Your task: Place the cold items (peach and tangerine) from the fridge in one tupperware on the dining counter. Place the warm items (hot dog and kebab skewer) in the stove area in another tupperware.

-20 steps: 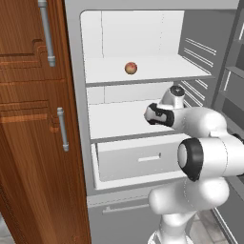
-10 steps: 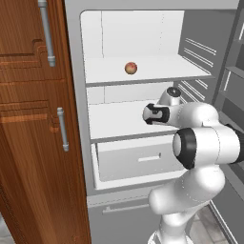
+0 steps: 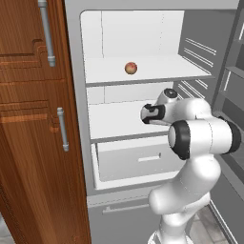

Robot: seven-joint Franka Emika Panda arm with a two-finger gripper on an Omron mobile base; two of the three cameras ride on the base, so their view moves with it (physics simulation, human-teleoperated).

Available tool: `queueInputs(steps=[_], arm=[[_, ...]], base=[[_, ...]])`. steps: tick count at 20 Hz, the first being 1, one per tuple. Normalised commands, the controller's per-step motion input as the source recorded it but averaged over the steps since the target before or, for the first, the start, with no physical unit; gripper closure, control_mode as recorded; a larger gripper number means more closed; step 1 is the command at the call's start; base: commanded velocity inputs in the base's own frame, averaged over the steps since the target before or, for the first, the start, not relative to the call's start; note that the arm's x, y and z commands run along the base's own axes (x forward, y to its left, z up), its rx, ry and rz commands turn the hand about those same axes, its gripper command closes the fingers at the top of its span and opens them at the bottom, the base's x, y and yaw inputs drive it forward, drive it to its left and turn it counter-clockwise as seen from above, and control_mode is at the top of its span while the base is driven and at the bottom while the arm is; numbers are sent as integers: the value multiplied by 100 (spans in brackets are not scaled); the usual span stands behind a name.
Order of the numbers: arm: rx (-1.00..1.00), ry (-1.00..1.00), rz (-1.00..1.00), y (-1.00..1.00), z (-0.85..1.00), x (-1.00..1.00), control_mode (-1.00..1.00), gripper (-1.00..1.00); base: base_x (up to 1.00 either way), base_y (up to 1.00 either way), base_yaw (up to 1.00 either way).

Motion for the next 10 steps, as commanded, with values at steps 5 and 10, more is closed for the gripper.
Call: queueInputs(steps=[5, 10], arm=[[0, 0, 0, -2, -8, 24, -100, -100], [0, 0, 0, -5, -6, 24, -100, -100]], base=[[0, 0, 0], [0, 0, 0]])
